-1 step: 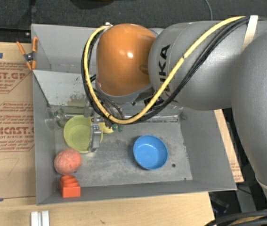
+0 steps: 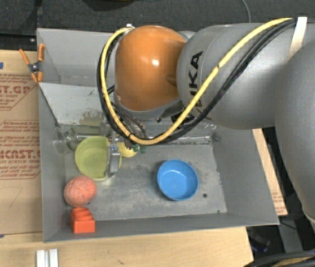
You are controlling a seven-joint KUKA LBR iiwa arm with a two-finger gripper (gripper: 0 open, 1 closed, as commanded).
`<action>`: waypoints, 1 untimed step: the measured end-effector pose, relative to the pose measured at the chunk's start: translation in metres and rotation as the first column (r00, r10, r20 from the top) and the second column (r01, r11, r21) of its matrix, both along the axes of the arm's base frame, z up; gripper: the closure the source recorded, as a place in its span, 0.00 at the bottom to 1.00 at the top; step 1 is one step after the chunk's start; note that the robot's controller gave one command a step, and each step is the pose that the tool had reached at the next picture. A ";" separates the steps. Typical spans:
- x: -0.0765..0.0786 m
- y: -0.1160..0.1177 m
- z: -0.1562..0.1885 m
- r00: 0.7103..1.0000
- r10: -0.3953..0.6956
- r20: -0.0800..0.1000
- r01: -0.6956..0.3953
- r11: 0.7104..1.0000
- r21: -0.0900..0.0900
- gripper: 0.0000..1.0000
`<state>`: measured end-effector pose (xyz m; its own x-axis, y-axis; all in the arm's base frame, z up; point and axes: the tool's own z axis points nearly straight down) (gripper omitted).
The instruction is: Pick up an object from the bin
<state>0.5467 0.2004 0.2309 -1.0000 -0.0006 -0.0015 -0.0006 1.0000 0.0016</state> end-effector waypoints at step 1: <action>-0.026 -0.016 -0.072 1.000 0.030 -0.008 -0.030 1.000 0.000 0.00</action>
Offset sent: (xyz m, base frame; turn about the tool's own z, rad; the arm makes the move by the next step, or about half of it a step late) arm 0.0391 0.0039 -0.0709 -0.2478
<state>0.5204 0.1842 0.1592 -0.9995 -0.0303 0.0064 -0.0303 0.9995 0.0020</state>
